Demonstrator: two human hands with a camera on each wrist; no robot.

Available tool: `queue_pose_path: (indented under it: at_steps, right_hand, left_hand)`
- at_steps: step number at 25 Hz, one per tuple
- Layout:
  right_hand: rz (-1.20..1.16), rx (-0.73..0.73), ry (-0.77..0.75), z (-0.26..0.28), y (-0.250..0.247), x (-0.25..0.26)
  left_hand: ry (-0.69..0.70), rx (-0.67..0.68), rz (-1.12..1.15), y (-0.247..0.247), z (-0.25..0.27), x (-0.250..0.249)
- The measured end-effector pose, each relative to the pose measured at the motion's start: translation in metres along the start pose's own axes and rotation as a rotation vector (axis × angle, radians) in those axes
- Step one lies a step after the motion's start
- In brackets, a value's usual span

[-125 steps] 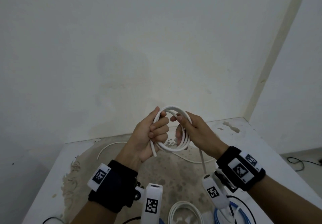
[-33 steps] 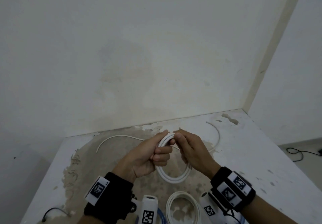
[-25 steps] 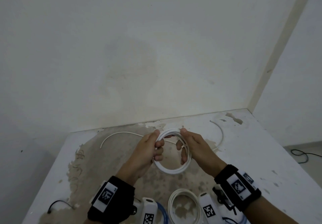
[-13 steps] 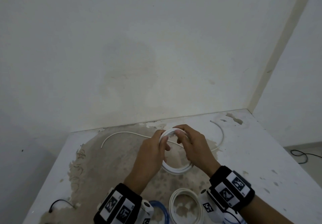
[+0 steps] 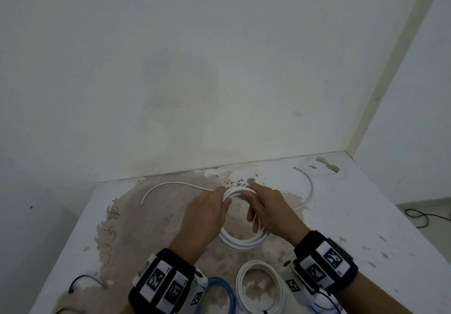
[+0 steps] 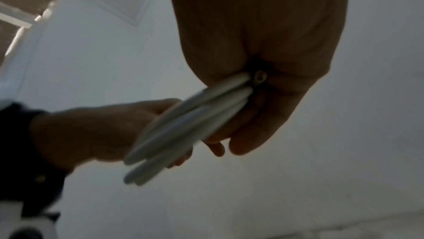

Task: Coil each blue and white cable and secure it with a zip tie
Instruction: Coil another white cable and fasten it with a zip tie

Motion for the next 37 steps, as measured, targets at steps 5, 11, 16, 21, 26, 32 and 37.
queue_pose_path:
  at_steps: [5, 11, 16, 21, 26, 32, 37]
  right_hand:
    - [-0.669, 0.244, 0.325, 0.005, 0.030, -0.011]
    - [-1.091, 0.447, 0.660, 0.017, 0.077, -0.018]
    - [-1.335, 0.741, 0.759, 0.028, 0.116, -0.016]
    - [-1.453, 1.002, 0.586, 0.030, 0.129, 0.001]
    - [-1.481, 1.051, 0.619, 0.032, 0.162, 0.003]
    - [-1.473, 0.762, 0.732, 0.012, 0.187, -0.010]
    - [-1.417, 0.550, 0.775, 0.013, 0.163, -0.033]
  left_hand:
    - [0.055, -0.054, 0.140, 0.012, 0.006, 0.012]
    - [0.069, -0.024, 0.446, 0.022, 0.035, 0.037]
    - [0.100, 0.038, 0.492, 0.025, 0.056, 0.048]
    - [0.165, 0.115, 0.501, 0.011, 0.060, 0.057]
    - [0.179, 0.153, 0.478, 0.005, 0.076, 0.076]
    - [-0.537, 0.012, 1.058, 0.035, 0.129, 0.187]
    - [-1.287, 0.034, 0.342, 0.058, 0.292, 0.337]
Point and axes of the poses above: each hand's wrist, its own z-axis away from the middle knuckle, its own y-axis out of the palm, x = y × z, the point moved 7 cm from there along -z, towards the middle knuckle, and after that the axes turned 5 degrees about y, right-handed, at the moved point
